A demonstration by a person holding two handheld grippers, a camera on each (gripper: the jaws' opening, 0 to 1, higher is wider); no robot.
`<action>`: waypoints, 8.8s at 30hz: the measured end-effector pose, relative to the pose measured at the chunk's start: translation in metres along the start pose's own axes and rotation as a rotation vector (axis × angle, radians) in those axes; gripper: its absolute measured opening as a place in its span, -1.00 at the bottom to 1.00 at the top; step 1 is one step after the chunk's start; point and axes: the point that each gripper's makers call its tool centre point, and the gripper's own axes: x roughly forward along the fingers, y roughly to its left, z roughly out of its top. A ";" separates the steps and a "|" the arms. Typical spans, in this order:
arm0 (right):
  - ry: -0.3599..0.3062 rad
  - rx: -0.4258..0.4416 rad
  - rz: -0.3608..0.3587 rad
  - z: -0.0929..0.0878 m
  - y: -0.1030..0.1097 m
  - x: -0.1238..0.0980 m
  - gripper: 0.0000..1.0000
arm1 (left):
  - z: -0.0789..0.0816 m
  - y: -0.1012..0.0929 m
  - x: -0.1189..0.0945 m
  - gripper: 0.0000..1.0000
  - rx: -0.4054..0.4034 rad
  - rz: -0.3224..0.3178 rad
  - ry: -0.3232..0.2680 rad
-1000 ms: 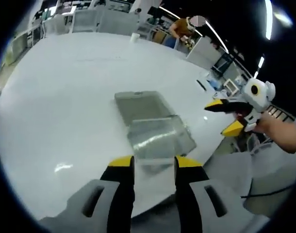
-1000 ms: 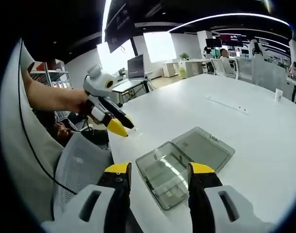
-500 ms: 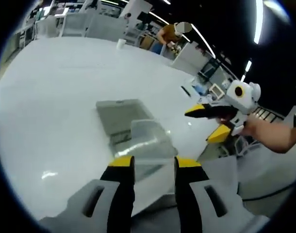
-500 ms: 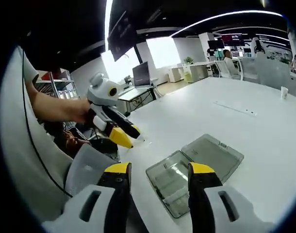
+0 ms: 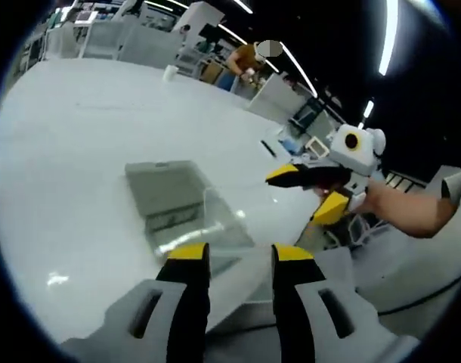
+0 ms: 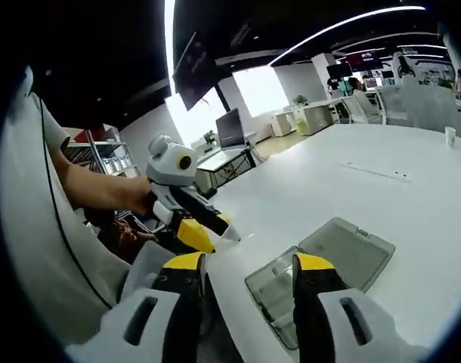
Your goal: Insert the divider into the dual guide fixture by aligning both edges with the guide slots and pushing it downward to the bottom, including one-sided entry, uneven engagement, binding, and posture correction.
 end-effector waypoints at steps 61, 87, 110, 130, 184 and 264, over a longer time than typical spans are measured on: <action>-0.162 0.204 0.260 0.027 0.031 0.001 -0.29 | 0.019 -0.076 0.020 -0.42 0.060 -0.328 -0.021; -0.178 0.241 0.284 0.029 0.035 -0.002 -0.34 | 0.017 -0.079 0.019 -0.41 0.031 -0.369 -0.038; -0.187 0.266 0.299 0.030 0.036 -0.003 -0.34 | 0.018 -0.080 0.017 -0.42 0.014 -0.389 -0.048; -0.211 0.288 0.335 0.034 0.039 -0.007 -0.37 | 0.018 -0.085 0.013 -0.41 -0.013 -0.422 -0.049; -0.127 0.421 -0.030 0.000 -0.013 0.018 -0.39 | 0.002 -0.048 0.042 -0.52 0.318 0.103 0.034; 0.060 0.577 -0.235 -0.040 -0.028 0.044 -0.34 | -0.020 -0.008 0.053 -0.97 0.051 0.137 0.150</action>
